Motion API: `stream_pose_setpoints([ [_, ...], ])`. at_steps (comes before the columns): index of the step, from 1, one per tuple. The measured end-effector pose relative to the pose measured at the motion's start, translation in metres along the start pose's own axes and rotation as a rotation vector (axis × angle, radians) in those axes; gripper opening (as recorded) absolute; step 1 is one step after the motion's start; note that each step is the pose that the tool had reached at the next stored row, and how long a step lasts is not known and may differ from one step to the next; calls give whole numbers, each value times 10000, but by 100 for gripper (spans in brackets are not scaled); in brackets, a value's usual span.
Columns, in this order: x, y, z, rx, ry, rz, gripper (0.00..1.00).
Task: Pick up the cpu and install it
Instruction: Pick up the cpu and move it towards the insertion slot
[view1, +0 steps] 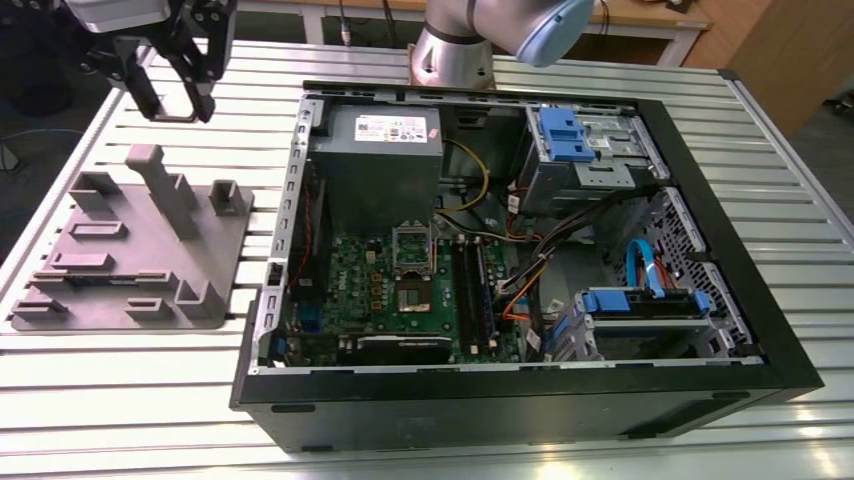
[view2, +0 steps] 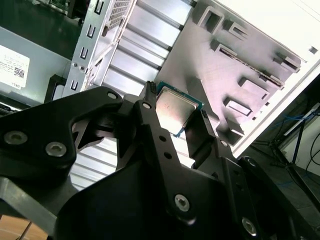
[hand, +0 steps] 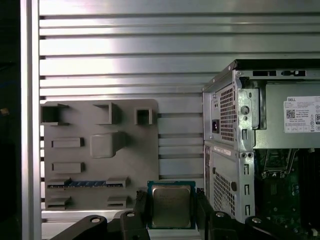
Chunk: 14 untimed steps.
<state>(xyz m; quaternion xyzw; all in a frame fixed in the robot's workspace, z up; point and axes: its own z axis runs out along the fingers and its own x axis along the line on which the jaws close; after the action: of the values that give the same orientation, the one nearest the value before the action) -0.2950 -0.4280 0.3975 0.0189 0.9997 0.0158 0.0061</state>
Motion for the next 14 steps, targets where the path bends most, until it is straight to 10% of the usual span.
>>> stream_pose_setpoints([
  [14, -61, 2, 2, 2, 1, 0, 47],
])
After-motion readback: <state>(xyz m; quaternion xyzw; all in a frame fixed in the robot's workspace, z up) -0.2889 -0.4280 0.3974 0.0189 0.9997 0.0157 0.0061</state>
